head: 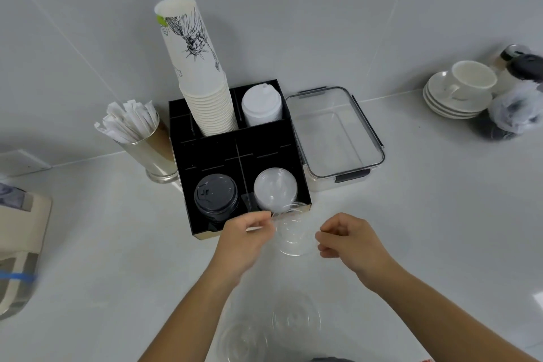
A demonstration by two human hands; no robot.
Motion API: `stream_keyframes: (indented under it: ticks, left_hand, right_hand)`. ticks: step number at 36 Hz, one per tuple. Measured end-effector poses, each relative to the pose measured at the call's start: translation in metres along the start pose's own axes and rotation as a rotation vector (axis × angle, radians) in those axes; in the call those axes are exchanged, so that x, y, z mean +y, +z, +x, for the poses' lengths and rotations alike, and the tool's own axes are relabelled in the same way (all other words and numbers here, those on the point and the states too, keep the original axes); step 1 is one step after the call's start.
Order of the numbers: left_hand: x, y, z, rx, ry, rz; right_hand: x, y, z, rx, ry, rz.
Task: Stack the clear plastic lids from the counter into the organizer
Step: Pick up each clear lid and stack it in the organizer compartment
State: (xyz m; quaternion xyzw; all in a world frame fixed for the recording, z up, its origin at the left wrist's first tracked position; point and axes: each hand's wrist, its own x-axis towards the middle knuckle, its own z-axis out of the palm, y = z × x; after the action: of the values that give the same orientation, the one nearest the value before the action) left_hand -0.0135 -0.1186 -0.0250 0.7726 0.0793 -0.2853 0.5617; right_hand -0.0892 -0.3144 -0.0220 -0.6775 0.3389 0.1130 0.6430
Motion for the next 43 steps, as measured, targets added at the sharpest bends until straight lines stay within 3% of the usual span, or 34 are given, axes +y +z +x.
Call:
stream_keyframes:
  ticks: [9,22,29,43]
  left_hand:
    - [0.035,-0.014,0.022,0.070,0.148,0.177]
    - [0.055,-0.015,0.064,-0.049,0.280,0.633]
    - [0.066,-0.010,0.076,-0.086,0.365,0.712]
    - [0.061,-0.002,0.099,-0.184,0.313,0.867]
  right_hand:
    - [-0.027,0.018,0.022,0.017,-0.026,0.122]
    - [-0.036,0.040,0.046,0.075,-0.061,0.123]
    - [-0.031,0.042,0.055,0.091,-0.095,0.015]
    - [-0.021,0.045,0.061,0.050,-0.131,-0.078]
